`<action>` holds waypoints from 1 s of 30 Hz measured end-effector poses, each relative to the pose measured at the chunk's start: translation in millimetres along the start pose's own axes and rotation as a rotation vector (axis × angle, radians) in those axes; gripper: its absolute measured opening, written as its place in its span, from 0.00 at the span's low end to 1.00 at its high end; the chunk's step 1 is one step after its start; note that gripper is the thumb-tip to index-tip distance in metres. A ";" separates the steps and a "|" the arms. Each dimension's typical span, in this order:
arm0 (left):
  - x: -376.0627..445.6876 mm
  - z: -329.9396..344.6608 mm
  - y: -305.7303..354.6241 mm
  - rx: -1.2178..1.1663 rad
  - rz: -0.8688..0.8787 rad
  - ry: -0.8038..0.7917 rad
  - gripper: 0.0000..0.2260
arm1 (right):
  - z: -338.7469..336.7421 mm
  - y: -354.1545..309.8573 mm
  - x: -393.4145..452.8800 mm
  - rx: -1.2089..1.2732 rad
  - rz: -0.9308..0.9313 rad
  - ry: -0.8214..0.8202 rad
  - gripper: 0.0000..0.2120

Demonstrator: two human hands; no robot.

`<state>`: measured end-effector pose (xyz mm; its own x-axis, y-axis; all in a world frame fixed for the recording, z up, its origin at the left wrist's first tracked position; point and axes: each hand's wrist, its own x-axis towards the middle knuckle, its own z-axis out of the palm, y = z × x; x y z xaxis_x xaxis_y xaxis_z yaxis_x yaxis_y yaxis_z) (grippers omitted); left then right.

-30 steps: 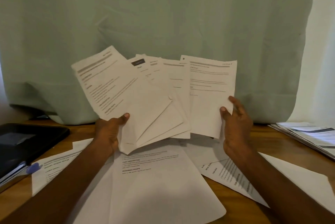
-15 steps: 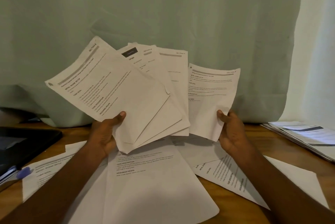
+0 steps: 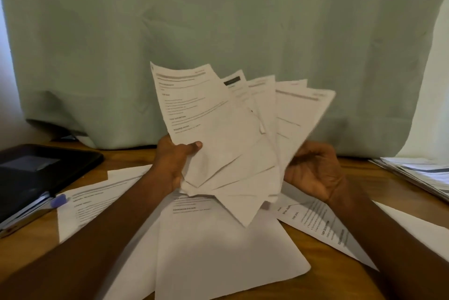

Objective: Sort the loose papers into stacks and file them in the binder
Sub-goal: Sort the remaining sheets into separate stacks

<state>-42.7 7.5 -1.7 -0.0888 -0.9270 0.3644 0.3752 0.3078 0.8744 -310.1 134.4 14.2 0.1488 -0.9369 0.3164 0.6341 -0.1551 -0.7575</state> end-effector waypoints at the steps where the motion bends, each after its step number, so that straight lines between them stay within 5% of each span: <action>1: 2.0 0.1 -0.6 -0.022 -0.007 0.060 0.18 | 3.4 1.1 0.1 -0.012 0.016 -0.030 0.22; 4: 6.5 -4.2 -3.3 -0.114 -0.059 0.172 0.15 | 12.5 8.8 1.0 -0.055 0.051 -0.009 0.26; 7: 6.4 -4.9 -9.3 -0.087 -0.075 0.170 0.16 | 14.7 17.7 3.2 -0.140 0.143 0.113 0.19; 12: 2.4 -1.5 -14.4 -0.057 -0.175 -0.019 0.20 | 27.1 24.2 5.9 -0.293 0.065 0.207 0.15; 16: 1.8 -6.1 -8.7 0.001 -0.195 -0.214 0.24 | 13.6 24.8 11.7 -0.436 0.044 0.354 0.23; 24: 3.4 -23.1 1.3 0.097 -0.280 -0.457 0.27 | -7.3 14.5 18.5 -0.518 -0.015 0.457 0.03; 30: 6.1 -24.8 -0.9 0.128 -0.315 -0.440 0.27 | -6.2 15.6 20.3 -0.410 -0.097 0.441 0.18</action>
<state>-20.7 -3.8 -8.2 -0.5657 -0.8100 0.1547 0.1556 0.0794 0.9846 -301.9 111.1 5.3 -0.2784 -0.9405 0.1948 0.2725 -0.2719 -0.9229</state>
